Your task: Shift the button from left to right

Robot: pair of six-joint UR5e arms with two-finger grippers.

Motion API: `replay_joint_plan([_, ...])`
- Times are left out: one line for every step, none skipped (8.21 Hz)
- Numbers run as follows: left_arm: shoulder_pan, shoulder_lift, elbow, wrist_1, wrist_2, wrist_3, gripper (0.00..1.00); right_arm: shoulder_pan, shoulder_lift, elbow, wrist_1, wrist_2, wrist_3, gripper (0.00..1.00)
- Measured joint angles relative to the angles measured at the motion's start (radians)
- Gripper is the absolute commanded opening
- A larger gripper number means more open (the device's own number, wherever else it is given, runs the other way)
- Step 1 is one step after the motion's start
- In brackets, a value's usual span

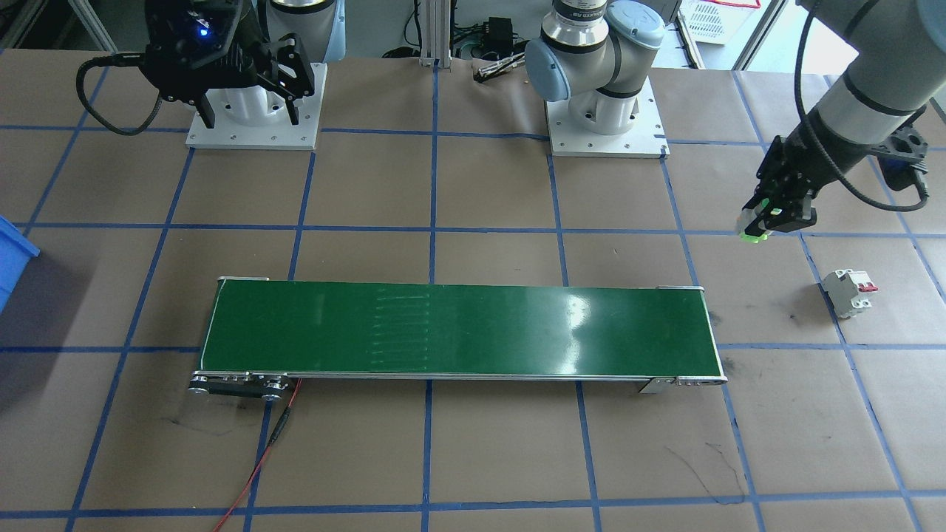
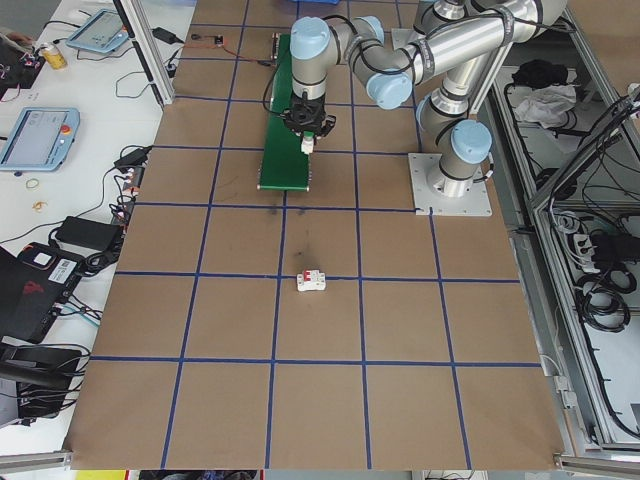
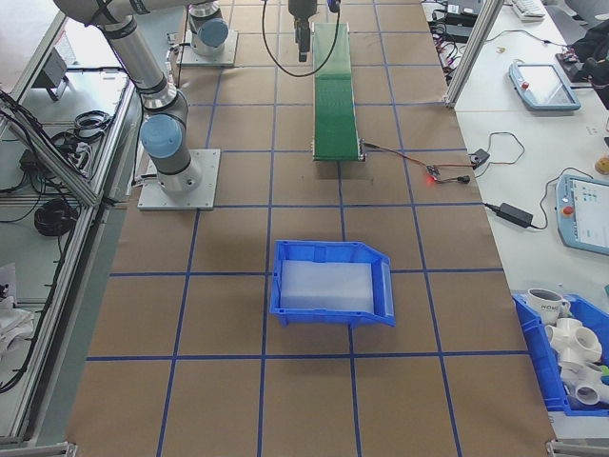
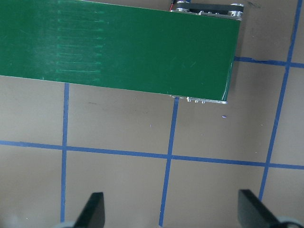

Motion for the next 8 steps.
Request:
replay_joint_plan([-0.05,-0.033,-0.002,0.022,-0.049,-0.109,0.0,0.0,0.0,0.0,0.0,0.0,0.001,1.0])
replay_joint_plan([-0.082,-0.08,-0.004,0.065,-0.076,-0.16,0.0,0.0,-0.001,0.0,0.001,0.0,0.001,1.0])
replay_joint_plan([-0.099,-0.117,-0.006,0.113,-0.073,-0.188,0.0,0.0,-0.001,0.0,0.001,0.0,0.001,1.0])
replay_joint_plan([-0.106,-0.141,-0.009,0.156,-0.063,-0.222,0.0,0.0,-0.001,0.0,0.002,0.0,0.001,1.0])
replay_joint_plan([-0.109,-0.161,-0.008,0.187,-0.057,-0.246,0.0,0.0,-0.001,0.0,0.002,0.0,0.001,1.0])
replay_joint_plan([-0.11,-0.18,-0.007,0.218,-0.055,-0.26,0.0,0.001,-0.001,0.0,0.002,0.0,0.001,1.0])
replay_joint_plan([-0.11,-0.198,-0.009,0.25,-0.054,-0.267,0.0,0.001,0.0,0.0,0.002,0.0,0.001,1.0])
replay_joint_plan([-0.11,-0.219,-0.009,0.273,-0.054,-0.269,0.0,0.0,0.0,0.0,0.002,0.0,0.002,1.0])
